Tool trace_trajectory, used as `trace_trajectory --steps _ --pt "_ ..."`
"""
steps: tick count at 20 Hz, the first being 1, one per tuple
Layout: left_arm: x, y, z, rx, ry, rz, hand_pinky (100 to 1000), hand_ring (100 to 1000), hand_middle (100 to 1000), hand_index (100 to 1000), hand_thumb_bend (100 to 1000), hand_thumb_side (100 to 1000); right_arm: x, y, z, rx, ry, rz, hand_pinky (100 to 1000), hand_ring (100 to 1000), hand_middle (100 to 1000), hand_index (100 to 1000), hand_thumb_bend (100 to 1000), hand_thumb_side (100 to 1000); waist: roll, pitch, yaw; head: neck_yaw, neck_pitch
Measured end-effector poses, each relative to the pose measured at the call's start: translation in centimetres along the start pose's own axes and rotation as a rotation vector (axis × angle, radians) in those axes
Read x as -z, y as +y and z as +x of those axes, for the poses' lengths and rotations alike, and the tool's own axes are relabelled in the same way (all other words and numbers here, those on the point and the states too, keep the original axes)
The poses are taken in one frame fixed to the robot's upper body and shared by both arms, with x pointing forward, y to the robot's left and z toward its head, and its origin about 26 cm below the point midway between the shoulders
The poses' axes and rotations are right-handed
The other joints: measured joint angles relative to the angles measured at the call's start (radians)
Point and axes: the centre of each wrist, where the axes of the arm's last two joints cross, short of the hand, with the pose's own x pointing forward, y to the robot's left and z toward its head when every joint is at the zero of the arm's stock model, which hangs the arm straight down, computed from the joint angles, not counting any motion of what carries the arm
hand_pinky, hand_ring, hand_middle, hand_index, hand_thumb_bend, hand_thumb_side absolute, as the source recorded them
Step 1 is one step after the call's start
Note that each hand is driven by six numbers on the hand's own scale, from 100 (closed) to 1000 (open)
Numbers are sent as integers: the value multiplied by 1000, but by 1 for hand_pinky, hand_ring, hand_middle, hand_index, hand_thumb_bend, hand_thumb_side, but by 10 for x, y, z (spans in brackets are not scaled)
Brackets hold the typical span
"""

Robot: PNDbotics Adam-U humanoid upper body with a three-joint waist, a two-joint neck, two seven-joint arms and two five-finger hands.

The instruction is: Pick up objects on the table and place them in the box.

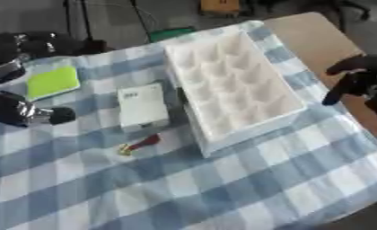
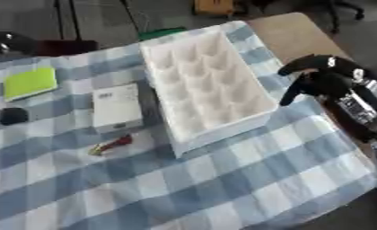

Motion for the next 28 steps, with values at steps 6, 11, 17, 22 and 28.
trace_trajectory --steps 6,11,17,22,28 --pt "42 -24 -12 46 38 -65 829 810 854 974 768 924 3 2 -1 9 -3 20 573 554 739 814 100 706 2 0 -26 14 0" --pt "63 -44 -5 87 13 -71 833 814 857 972 871 907 5 3 -1 17 -9 31 573 553 739 814 100 706 6 -2 -35 25 0" --pt "74 -65 4 161 5 -47 842 824 870 975 900 919 5 2 -1 19 -8 35 573 552 739 814 100 708 9 -4 -40 25 0" --pt "76 -89 3 187 30 -68 844 828 873 978 899 935 5 2 -1 19 -8 36 573 551 739 814 100 710 10 -4 -43 23 0" --pt "74 -106 -3 206 62 -86 860 844 897 979 888 936 6 2 -1 17 -11 38 573 550 739 814 100 713 7 7 -50 21 -1"
